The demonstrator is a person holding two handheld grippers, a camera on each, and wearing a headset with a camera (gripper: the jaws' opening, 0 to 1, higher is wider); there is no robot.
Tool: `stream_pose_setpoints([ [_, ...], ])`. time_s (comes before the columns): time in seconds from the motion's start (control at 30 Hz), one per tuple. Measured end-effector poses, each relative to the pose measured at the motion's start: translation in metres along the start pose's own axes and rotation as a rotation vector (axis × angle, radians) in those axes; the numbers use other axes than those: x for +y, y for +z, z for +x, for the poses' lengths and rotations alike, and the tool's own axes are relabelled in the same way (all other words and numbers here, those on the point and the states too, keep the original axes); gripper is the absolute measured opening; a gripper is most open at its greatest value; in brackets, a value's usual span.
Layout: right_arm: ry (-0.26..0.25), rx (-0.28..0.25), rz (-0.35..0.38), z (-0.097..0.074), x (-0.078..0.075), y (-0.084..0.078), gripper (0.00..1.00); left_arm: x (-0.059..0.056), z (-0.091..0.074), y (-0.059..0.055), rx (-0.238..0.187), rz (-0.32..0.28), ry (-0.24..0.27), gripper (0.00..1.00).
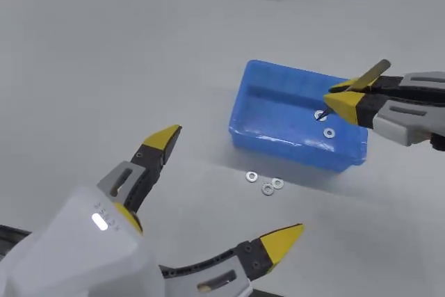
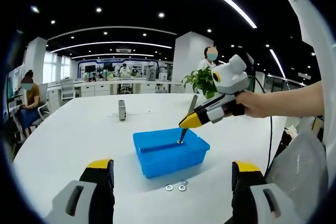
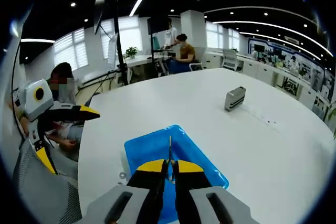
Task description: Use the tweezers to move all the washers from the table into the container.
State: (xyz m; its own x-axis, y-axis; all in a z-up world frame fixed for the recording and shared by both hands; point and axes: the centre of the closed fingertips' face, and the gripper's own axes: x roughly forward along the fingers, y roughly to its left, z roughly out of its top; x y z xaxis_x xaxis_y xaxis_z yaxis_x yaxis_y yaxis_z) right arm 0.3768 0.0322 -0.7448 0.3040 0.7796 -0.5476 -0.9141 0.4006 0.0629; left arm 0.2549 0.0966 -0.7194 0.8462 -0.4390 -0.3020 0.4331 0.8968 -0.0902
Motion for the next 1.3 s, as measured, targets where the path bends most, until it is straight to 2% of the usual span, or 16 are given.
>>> stream_pose_setpoints([
  [0.07,0.012,0.037,-0.019,0.008,-0.003,-0.009,0.03,-0.001,0.000,0.001,-0.005,0.002,-0.007,0.95],
  [0.17,0.029,0.054,-0.017,0.016,-0.005,-0.017,0.03,-0.003,0.001,0.001,0.000,0.020,-0.014,0.94],
  [0.3,0.036,0.095,-0.036,0.019,-0.002,-0.024,0.03,-0.003,0.001,-0.001,0.007,0.022,-0.011,0.93],
  [0.63,0.026,0.101,-0.027,0.020,0.002,-0.029,0.03,-0.003,0.002,-0.001,0.014,0.037,-0.012,0.91],
  [0.9,0.031,0.108,-0.067,0.021,0.004,-0.029,0.03,-0.006,0.002,-0.002,0.022,0.045,-0.028,0.90],
  [0.97,0.025,0.105,-0.070,0.019,0.005,-0.027,0.03,-0.007,0.003,-0.004,0.029,0.045,-0.033,0.90],
  [1.17,-0.004,0.036,-0.064,-0.003,0.013,-0.005,0.03,-0.007,0.002,-0.005,0.034,0.044,-0.038,0.89],
  [1.3,0.008,0.031,-0.129,-0.023,0.026,0.003,0.03,-0.009,0.003,-0.006,0.042,0.051,-0.046,0.88],
])
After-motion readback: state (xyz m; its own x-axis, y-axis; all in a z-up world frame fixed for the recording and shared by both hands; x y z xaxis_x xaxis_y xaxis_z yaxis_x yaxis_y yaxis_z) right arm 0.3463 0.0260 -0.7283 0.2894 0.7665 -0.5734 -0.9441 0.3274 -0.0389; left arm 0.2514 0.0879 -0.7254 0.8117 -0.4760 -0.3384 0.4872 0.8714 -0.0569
